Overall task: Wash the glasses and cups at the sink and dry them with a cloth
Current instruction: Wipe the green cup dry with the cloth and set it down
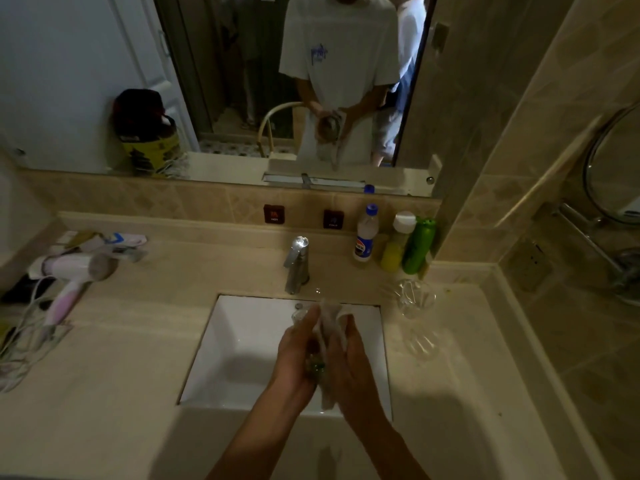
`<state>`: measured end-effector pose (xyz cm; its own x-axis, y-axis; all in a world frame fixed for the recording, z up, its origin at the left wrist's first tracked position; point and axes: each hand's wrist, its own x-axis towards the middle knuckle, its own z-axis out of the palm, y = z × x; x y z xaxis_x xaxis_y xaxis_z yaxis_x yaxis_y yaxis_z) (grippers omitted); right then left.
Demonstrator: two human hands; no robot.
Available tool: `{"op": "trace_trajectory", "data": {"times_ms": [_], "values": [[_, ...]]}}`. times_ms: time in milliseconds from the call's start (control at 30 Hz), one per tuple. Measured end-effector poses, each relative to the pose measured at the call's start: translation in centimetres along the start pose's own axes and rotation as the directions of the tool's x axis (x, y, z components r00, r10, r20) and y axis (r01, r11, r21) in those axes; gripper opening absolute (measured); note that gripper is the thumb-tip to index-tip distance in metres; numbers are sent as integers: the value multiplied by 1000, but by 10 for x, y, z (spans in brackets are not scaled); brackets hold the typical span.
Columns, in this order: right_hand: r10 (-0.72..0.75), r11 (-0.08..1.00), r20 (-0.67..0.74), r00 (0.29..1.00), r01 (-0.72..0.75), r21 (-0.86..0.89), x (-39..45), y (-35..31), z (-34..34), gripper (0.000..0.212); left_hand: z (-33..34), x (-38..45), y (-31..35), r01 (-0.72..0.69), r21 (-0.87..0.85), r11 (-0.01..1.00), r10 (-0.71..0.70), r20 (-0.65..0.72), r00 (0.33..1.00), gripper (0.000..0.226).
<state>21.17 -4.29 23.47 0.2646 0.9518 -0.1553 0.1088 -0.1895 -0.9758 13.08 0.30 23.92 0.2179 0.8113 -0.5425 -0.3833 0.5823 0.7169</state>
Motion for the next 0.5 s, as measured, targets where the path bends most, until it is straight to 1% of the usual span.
{"op": "trace_trajectory", "data": {"times_ms": [33, 100, 133, 200, 267, 300, 333, 400, 433, 500], "values": [[49, 999, 9, 999, -49, 13, 8, -5, -5, 31, -2, -2, 0, -15, 44, 999, 13, 45, 999, 53], [185, 976, 46, 982, -189, 111, 20, -17, -18, 60, -5, -7, 2, -59, 83, 995, 49, 113, 992, 47], [212, 961, 60, 975, -219, 166, 24, -25, -24, 70, -6, -9, 2, -77, 71, 994, 67, 143, 988, 47], [212, 954, 91, 973, -226, 199, 29, -37, -30, 74, -5, -11, 2, -73, 13, 997, 70, 174, 982, 48], [222, 964, 92, 971, -233, 132, 30, -39, -29, 82, 1, -11, 0, -46, 7, 999, 45, 141, 989, 55], [202, 974, 83, 976, -209, 91, 28, -37, -27, 83, 3, -11, 0, -59, 8, 998, 57, 124, 991, 58], [146, 988, 60, 987, -149, 48, 24, -32, -24, 75, 5, -10, -1, -73, 3, 997, 72, 90, 993, 60], [-9, 1000, 1, 1000, 9, -16, 11, -15, -11, 48, 2, -4, -1, -90, -25, 996, 91, 12, 996, 70], [-58, 998, -14, 998, 58, -28, 5, -4, -5, 43, 0, -2, 0, -94, -26, 995, 94, 1, 996, 74], [-125, 992, -38, 991, 124, -26, -6, 9, 4, 48, -1, -1, 1, -93, -27, 995, 93, 10, 996, 75]]}}
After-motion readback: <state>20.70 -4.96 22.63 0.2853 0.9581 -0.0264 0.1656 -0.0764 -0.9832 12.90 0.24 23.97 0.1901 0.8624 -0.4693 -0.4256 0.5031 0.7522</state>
